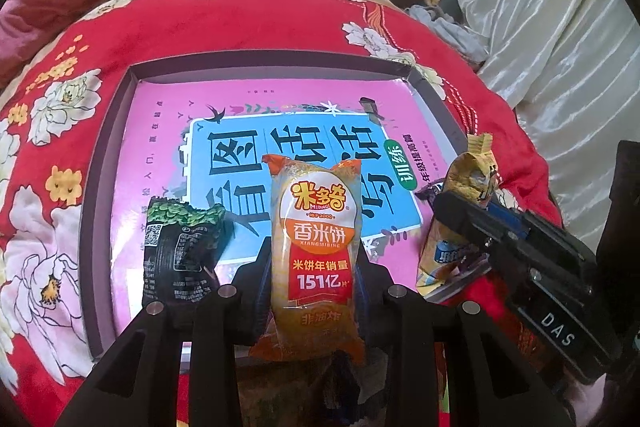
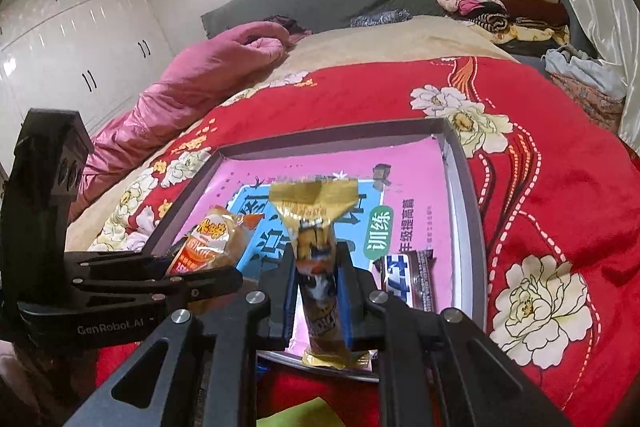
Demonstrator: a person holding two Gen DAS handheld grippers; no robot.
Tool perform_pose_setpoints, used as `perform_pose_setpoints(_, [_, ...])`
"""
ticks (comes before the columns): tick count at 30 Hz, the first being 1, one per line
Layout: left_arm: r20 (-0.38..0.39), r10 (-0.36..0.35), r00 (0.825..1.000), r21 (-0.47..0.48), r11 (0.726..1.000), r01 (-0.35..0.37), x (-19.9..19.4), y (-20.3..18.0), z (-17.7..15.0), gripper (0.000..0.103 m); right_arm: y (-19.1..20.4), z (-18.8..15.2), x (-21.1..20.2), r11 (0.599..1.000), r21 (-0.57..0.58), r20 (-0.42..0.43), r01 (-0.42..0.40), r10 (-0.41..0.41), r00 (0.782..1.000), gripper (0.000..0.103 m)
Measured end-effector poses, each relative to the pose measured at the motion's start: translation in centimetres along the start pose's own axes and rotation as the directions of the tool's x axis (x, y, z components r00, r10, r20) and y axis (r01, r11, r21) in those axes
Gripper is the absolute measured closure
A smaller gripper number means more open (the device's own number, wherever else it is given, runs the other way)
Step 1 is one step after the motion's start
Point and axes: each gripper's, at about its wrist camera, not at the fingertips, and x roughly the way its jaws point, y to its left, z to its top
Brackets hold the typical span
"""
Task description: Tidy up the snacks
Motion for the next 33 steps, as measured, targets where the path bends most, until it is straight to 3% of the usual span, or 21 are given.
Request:
perform_pose_setpoints(14, [-0.02, -0.003, 1.0, -0.002, 1.0, 0.003, 1.4, 0.0, 0.3, 0.068, 0.0, -0.7, 1.3, 1.0, -0.013, -0.071, 0.017, -0.018, 0.997, 0.084])
perform_pose_setpoints(33, [-0.021, -0.011, 1.0, -0.004, 1.0, 0.011, 1.7, 0.3, 0.3, 0.062, -0.1, -0.7, 1.2, 1.0, -0.007, -0.076, 0.017, -0.017, 0.997, 0.083])
